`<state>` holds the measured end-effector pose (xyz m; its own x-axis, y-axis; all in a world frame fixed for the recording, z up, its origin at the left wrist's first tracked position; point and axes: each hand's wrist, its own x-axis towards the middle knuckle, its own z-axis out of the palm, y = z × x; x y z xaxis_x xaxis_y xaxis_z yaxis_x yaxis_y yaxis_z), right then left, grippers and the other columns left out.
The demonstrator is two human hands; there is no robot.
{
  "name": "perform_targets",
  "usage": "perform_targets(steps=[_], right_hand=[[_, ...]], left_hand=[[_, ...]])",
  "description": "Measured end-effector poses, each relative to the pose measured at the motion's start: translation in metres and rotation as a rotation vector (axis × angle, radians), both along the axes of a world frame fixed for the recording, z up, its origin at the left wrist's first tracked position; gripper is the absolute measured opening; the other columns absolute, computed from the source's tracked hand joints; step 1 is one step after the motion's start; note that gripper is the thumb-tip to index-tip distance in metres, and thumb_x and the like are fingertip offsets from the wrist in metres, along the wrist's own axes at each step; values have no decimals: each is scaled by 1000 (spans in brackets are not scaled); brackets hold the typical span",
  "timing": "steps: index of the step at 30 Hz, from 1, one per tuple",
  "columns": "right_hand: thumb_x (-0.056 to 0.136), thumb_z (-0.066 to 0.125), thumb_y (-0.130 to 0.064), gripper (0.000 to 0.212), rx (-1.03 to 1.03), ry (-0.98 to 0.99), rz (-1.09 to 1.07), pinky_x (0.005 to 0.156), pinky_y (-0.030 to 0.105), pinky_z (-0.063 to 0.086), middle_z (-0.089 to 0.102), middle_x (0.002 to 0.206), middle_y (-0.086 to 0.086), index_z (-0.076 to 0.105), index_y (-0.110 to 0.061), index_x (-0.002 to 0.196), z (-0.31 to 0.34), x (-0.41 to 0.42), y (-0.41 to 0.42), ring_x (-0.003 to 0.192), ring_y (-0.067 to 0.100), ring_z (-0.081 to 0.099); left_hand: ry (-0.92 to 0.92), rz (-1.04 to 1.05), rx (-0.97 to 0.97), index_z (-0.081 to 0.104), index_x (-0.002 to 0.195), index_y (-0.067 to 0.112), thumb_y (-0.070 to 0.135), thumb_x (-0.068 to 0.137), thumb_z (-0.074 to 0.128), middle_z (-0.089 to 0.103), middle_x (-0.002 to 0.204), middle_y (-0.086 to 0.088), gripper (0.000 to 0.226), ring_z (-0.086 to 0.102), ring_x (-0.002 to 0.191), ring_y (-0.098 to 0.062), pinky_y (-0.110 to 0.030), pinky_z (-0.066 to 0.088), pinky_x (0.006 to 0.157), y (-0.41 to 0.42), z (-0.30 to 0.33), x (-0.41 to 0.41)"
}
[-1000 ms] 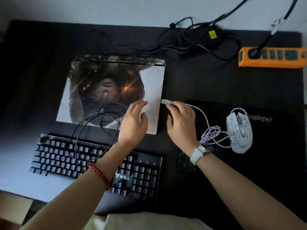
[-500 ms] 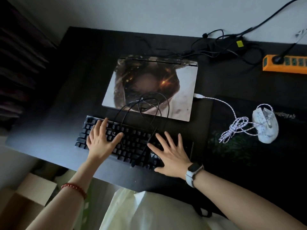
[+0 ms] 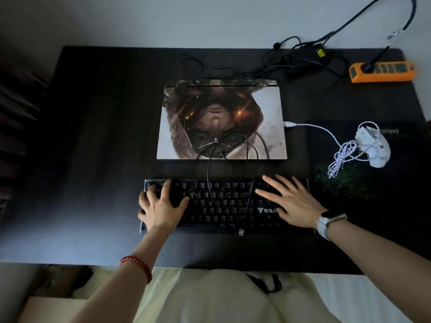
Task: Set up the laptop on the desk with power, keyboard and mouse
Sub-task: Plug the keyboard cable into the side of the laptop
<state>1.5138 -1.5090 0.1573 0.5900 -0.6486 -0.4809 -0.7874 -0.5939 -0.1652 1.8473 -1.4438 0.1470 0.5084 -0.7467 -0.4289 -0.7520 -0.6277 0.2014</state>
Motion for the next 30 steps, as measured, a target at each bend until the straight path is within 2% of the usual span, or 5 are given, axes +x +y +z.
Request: perform_targets(steps=[7,13,18,23,30], right_hand=[[72,68,-28,49,-254,-260,150,95,46,42,56,125,5,56,-28,119,21,33,19,116,26,52],[67,76,-31,18,-233,-246,423,74,27,51,65,104,-4,67,-31,82,7,52,22,95,15,62],[72,75,-25,16,-247,-402,402,67,25,48,64,92,-3,66,-23,85,17,57,3,85,16,62],[88,58,-12,12,-203,-863,-220,74,39,51,63,90,12,60,-3,96,64,96,-51,83,26,60],[94,44,-15,12,3,-1340,-1311,56,19,46,60,69,0,51,-15,85,92,99,-112,58,4,57]], left_hand=[[23,16,7,23,140,41,59,78,57,10,152,-6,72,2,139,-32,-58,18,108,-2,3,-4],[66,111,-171,43,134,25,35,83,61,23,149,-11,55,11,138,-34,-56,14,111,2,14,-8],[229,222,-415,58,120,7,13,86,59,42,133,-16,35,36,125,-33,-42,31,106,-10,31,-10],[414,158,-430,54,125,10,25,87,60,49,126,-14,41,52,114,-29,-32,39,97,-34,46,-13],[292,80,222,-2,146,28,84,62,47,33,147,-8,112,17,137,-32,-62,12,105,-77,31,-52]])
